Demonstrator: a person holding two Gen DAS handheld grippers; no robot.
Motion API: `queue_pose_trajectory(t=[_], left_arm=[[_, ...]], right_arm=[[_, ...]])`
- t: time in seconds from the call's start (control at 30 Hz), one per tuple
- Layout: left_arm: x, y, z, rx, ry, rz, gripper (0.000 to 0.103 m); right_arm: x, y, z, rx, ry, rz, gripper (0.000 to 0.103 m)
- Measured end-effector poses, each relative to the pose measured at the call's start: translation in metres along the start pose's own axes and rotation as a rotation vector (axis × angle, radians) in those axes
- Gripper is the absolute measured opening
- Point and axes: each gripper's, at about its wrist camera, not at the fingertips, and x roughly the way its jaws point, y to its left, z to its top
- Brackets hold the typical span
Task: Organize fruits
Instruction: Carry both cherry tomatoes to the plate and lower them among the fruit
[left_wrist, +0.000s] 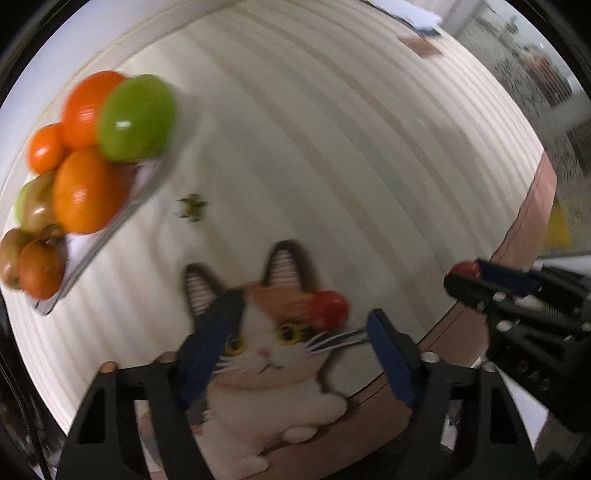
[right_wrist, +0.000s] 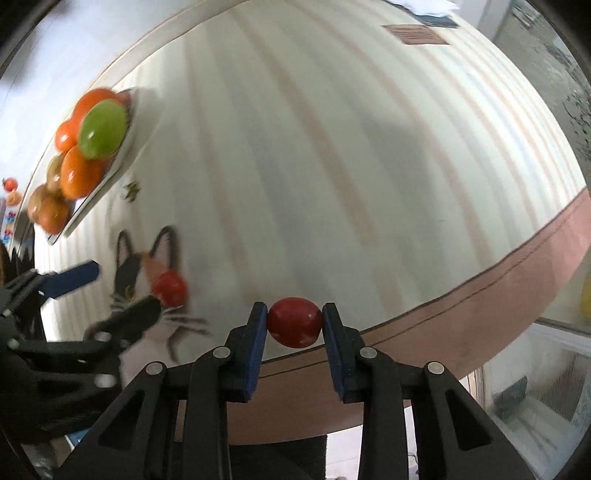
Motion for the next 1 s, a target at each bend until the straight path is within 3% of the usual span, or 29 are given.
queue_pose_trajectory(t=[0.23, 0.67, 1.0], left_arm=[[0.018, -0.017, 0.002, 0.023, 0.021, -0.005, 0.05], [0.019, -0.03, 0.012, 0.035, -0.015, -0.013, 0.024], [0.008, -0.014, 0.005, -0.002, -0.033, -0.035, 0.023]], right_arm=[[-0.006, -0.013, 0.008, 0.045, -0.021, -0.006, 0.033], [-0.005, -0.013, 0.015, 0.037, -0.029, -0.02, 0.033], [-0.017, -0.009, 0.017, 0.03, -0.047, -0.015, 0.033]])
